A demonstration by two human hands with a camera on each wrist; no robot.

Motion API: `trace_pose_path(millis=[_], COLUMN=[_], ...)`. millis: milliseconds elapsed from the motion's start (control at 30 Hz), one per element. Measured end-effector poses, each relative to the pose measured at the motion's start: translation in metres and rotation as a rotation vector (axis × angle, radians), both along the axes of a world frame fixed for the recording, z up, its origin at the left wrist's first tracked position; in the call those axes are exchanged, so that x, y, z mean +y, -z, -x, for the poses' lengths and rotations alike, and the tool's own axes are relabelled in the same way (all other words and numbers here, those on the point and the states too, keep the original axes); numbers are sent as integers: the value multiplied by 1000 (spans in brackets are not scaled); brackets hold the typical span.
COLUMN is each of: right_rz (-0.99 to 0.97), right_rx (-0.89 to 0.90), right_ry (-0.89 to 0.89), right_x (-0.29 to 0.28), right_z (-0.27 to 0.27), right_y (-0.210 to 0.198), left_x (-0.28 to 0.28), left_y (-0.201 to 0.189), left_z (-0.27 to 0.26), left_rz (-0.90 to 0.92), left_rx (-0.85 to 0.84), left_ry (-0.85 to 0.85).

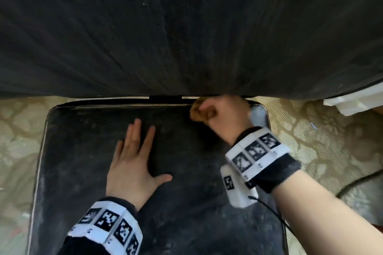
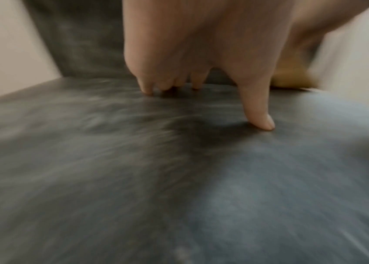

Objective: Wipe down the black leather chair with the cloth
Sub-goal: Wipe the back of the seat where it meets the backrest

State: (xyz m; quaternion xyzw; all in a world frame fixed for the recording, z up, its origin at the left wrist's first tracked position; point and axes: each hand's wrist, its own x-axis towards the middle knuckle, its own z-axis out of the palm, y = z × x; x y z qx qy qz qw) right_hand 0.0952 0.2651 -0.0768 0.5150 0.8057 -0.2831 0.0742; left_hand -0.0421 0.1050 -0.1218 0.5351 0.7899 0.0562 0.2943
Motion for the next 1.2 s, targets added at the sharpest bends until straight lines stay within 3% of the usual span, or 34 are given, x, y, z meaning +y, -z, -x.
trace_pose_path(millis=[67,167,367,500,600,700,800,967,1067,1200], right_rz=[-73,-32,61,69,71,183,271,-32,-211,-65], right_rx=[-72,-140,9,48,15,217,375,569,449,135], right_ry=[94,75,-82,-22,-44,-98,-80,126,236,138], right_x=[1,-25,-28,-10,-43,-82,-96,-76,-52,-39], right_z=[0,23,47,51,64,86,103,73,41,21], right_y=[2,13,6,-1,9,18,18,25,35,38], left_x=[-3,-6,-6,-10,-10,-11,-7,10,15,30], left_y=[-1,0,0,-3,-8,-14,-13,-4,3,2], left_z=[13,19,22,35,38,39,43,48,39,9], left_rz=[34,59,69,57,-3,-168,-415,-323,-273,-251], left_rx=[22,32,3,-65,-142,-183,-102,-66,74,136], left_ry=[-89,-92,-59,-23,-83,-169,-70,-33,38,33])
